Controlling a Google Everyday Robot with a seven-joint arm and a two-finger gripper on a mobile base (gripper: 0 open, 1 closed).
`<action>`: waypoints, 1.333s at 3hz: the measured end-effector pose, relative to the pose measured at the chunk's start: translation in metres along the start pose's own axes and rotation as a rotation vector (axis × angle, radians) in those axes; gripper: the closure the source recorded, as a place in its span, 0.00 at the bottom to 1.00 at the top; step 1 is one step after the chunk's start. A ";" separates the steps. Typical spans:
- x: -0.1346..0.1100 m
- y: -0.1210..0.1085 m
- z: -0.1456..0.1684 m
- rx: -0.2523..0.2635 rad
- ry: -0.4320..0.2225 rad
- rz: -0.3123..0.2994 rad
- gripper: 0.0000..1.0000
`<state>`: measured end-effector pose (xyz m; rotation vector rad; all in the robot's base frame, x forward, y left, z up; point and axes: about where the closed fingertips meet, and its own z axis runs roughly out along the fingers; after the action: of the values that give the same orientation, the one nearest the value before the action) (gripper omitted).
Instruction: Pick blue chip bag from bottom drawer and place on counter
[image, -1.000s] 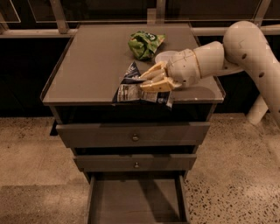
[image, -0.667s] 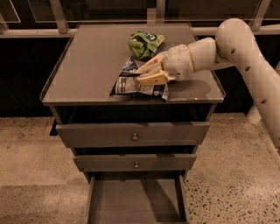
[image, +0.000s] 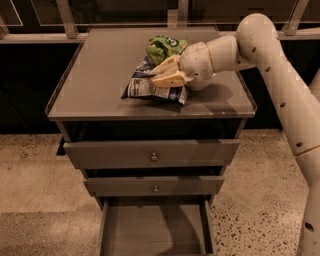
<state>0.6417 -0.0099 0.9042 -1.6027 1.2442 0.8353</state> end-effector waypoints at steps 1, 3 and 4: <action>0.000 0.000 0.000 0.000 0.000 0.000 0.58; 0.000 0.000 0.000 0.000 0.000 0.000 0.12; 0.000 0.000 0.000 0.000 0.000 0.000 0.00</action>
Offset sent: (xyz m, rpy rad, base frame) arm 0.0000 0.0000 0.0000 0.0000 0.0000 0.0000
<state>0.6417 -0.0098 0.9042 -1.6028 1.2441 0.8355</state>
